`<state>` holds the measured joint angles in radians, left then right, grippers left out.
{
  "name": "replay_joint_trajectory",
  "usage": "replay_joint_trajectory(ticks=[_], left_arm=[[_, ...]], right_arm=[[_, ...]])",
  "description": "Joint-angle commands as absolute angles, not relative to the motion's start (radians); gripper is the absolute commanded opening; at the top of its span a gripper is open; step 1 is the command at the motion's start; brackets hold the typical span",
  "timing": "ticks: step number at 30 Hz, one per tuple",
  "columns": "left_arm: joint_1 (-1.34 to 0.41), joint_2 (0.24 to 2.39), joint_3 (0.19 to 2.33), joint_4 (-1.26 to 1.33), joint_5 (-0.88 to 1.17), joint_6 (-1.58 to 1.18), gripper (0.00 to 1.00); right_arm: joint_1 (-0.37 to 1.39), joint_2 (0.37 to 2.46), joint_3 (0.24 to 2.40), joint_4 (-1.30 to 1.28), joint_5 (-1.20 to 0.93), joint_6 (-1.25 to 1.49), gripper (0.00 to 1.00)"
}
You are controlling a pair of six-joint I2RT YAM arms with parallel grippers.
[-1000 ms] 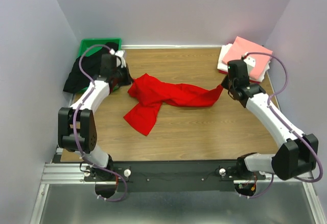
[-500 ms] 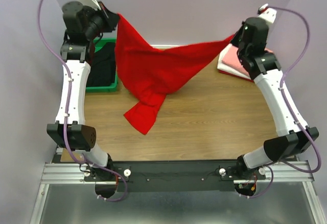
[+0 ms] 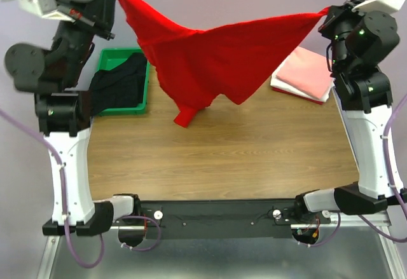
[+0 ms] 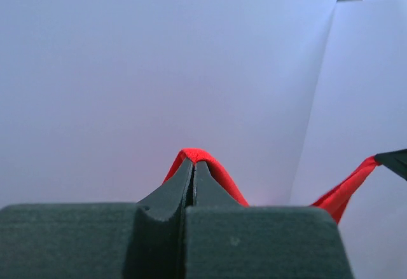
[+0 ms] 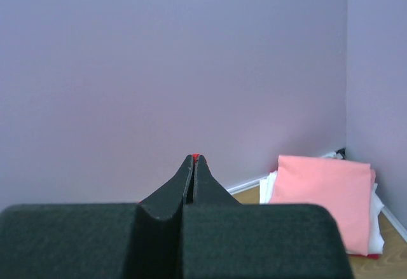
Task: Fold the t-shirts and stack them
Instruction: Flatten the tshirt out
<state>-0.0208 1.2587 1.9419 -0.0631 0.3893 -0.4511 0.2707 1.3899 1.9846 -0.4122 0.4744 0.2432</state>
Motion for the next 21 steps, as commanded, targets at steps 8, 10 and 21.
replay_joint_trajectory(ticks=[8, 10, 21], left_arm=[[-0.015, 1.241, 1.974, 0.069, 0.37, -0.448, 0.0], [-0.015, 1.281, 1.976, 0.072, 0.394, -0.46, 0.0], [-0.015, 1.477, 2.031, 0.081, 0.459, -0.466, 0.0]], right_arm=[[0.262, 1.374, 2.019, -0.354, 0.521, 0.192, 0.0], [0.264, 1.391, 2.0, -0.342, 0.552, 0.187, 0.0], [0.262, 1.545, 2.009, -0.308, 0.574, 0.167, 0.0]])
